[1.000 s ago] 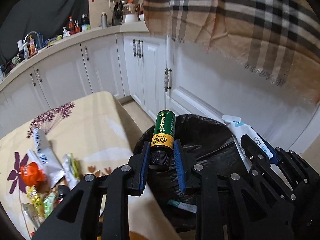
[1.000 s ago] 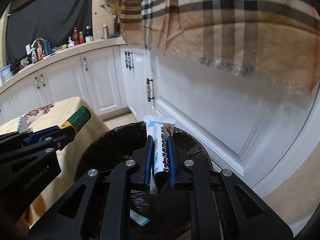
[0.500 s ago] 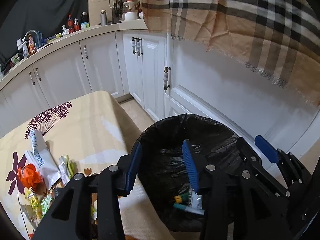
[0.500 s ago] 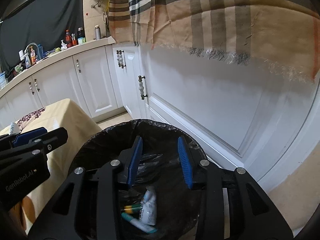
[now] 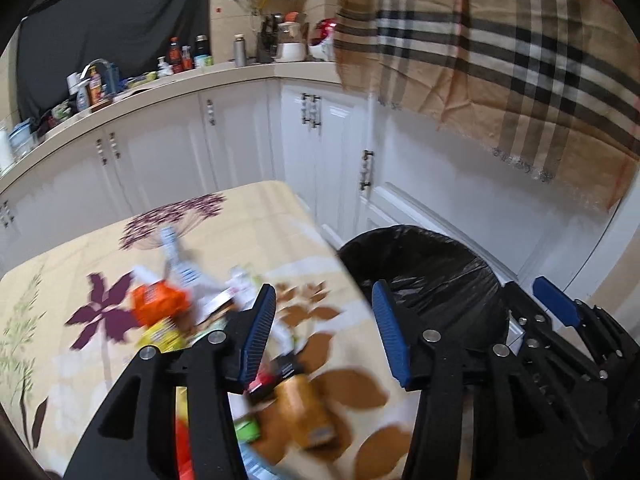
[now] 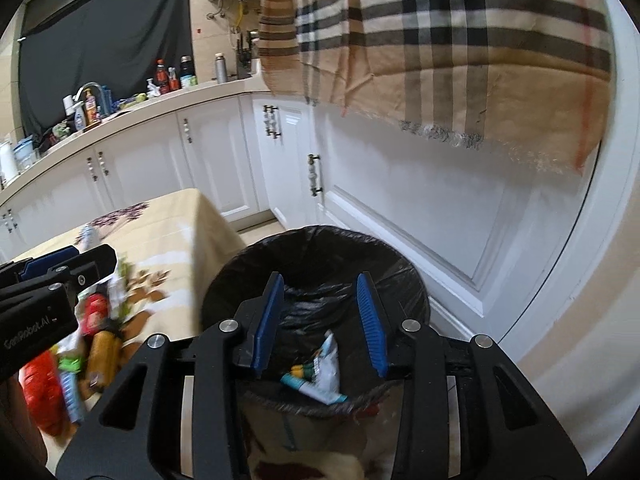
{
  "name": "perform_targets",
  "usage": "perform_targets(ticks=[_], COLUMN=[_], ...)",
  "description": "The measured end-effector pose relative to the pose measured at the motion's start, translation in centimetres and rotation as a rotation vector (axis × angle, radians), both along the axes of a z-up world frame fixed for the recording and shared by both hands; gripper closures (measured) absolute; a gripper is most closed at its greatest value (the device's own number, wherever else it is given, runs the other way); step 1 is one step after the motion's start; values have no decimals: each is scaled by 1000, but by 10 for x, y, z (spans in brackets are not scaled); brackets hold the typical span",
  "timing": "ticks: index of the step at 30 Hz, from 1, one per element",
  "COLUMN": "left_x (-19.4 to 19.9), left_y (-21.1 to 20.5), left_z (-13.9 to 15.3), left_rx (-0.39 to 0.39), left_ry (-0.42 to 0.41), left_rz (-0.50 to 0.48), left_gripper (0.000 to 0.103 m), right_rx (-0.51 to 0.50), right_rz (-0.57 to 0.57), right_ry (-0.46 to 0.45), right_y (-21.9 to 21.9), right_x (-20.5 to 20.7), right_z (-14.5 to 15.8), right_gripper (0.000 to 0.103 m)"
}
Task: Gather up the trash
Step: 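Grasp the red plastic bag with the left tool while the right tool grasps the blue tube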
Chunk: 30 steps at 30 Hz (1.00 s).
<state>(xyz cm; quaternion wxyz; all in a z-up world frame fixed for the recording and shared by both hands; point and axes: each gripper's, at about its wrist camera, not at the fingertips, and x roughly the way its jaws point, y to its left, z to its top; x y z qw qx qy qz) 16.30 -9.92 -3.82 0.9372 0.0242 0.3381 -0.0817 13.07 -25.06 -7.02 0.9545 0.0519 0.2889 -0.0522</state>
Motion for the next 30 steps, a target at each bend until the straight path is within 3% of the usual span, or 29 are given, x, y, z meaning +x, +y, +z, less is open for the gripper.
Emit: perform_targets(ticks=[19, 30], left_x=[-87, -110], left_y=[103, 103], left_z=[-16, -23], left_rx=[4, 1], left_ry=[27, 21], left_rz=[162, 150], left_gripper=[52, 41], right_rx=[-19, -19], right_rz=[108, 132], right_ry=[7, 32], right_y=[68, 78], right_x=[-91, -109], right_z=[9, -1], right_gripper=[65, 65])
